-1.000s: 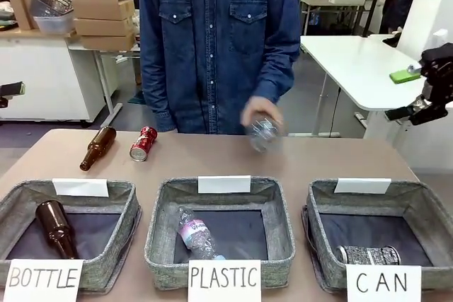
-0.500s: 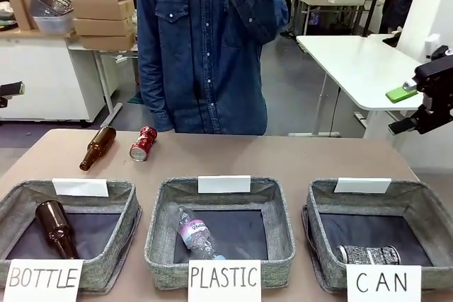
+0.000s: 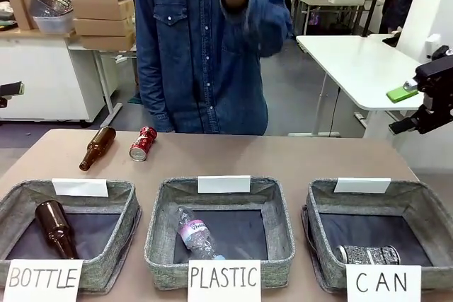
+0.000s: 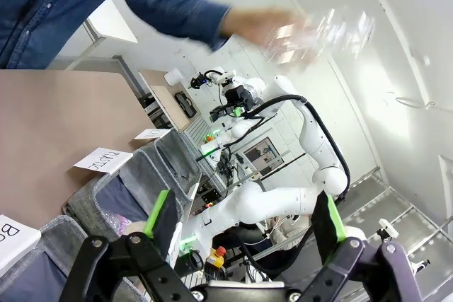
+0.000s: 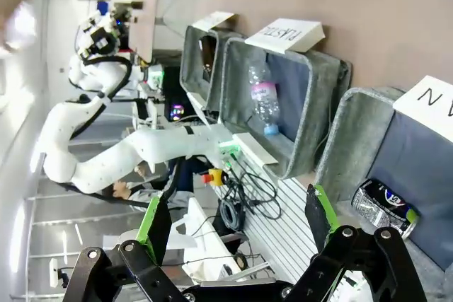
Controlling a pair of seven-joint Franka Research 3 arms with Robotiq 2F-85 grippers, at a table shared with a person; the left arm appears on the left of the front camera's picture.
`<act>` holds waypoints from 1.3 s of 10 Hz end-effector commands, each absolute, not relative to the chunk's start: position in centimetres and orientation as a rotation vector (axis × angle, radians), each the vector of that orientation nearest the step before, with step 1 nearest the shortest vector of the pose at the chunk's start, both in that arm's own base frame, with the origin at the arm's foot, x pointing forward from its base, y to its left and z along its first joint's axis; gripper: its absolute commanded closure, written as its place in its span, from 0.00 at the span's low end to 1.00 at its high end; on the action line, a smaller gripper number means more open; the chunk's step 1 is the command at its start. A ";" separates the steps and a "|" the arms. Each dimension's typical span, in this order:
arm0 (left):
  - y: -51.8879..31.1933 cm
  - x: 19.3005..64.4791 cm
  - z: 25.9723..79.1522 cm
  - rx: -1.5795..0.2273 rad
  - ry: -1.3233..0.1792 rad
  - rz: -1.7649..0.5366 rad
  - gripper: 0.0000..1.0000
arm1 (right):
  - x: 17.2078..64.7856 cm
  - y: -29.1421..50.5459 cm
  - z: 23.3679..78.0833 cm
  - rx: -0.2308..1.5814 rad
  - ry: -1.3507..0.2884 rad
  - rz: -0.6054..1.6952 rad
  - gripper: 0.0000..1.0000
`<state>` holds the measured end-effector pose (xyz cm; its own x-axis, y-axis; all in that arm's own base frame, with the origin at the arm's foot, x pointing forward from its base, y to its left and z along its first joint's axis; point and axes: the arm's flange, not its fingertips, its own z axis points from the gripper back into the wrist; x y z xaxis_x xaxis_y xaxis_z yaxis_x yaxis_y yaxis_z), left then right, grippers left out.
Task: Sort the can waste into the basket.
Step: Pick up the can waste from the table and place it in the right Fabric basket.
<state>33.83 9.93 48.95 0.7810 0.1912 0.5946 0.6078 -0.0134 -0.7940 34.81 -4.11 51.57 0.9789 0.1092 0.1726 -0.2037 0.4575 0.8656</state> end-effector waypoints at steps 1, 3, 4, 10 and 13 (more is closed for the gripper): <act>9.9 33.9 49.1 -1.597 -0.682 -0.388 0.00 | 34.7 -4.4 51.7 1.081 -0.105 0.217 0.00; 9.9 33.9 49.1 -1.597 -0.682 -0.388 0.00 | 34.7 -4.4 51.7 1.081 -0.105 0.217 0.00; 9.9 33.9 49.1 -1.597 -0.682 -0.388 0.00 | 34.7 -4.4 51.7 1.081 -0.105 0.217 0.00; 0.4 45.1 50.1 -0.903 -0.449 -0.357 0.00 | 34.7 -4.4 51.7 1.081 -0.105 0.217 0.00; -1.1 45.1 50.2 -0.891 -0.545 -0.391 0.00 | 34.7 -4.4 51.7 1.081 -0.105 0.217 0.00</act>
<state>46.82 -4.77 49.20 0.8116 -0.1293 0.5697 0.5168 0.6137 -0.5969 34.77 -4.14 51.60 0.9790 0.1101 0.1718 -0.2034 0.4564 0.8662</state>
